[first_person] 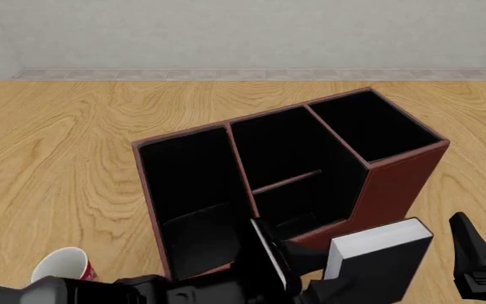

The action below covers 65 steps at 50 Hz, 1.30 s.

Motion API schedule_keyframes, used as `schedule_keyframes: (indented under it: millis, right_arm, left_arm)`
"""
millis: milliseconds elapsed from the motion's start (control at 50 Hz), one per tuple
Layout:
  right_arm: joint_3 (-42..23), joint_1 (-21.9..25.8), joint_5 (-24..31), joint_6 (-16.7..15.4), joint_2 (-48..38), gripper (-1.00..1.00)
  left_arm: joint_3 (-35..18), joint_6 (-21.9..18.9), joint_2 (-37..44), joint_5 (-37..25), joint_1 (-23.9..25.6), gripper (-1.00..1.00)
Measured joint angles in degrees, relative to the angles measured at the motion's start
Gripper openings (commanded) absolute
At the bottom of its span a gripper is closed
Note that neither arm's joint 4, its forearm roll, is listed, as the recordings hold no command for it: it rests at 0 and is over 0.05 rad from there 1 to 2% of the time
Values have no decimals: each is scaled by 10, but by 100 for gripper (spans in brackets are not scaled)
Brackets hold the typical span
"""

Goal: Pick up the book and place it in the right compartment of the caddy.

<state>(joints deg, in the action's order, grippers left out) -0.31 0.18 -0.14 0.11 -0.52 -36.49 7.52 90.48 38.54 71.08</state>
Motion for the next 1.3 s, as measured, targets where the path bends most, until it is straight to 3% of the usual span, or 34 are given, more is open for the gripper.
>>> schedule_keyframes:
  millis: [420, 1300]
  right_arm:
    - [0, 0, 0, 0, 0, 100]
    - [0, 0, 0, 0, 0, 100]
  left_arm:
    - [-12, -23, -72, -69, 5, -100]
    - [-109, -70, -148, -212, -8, -100]
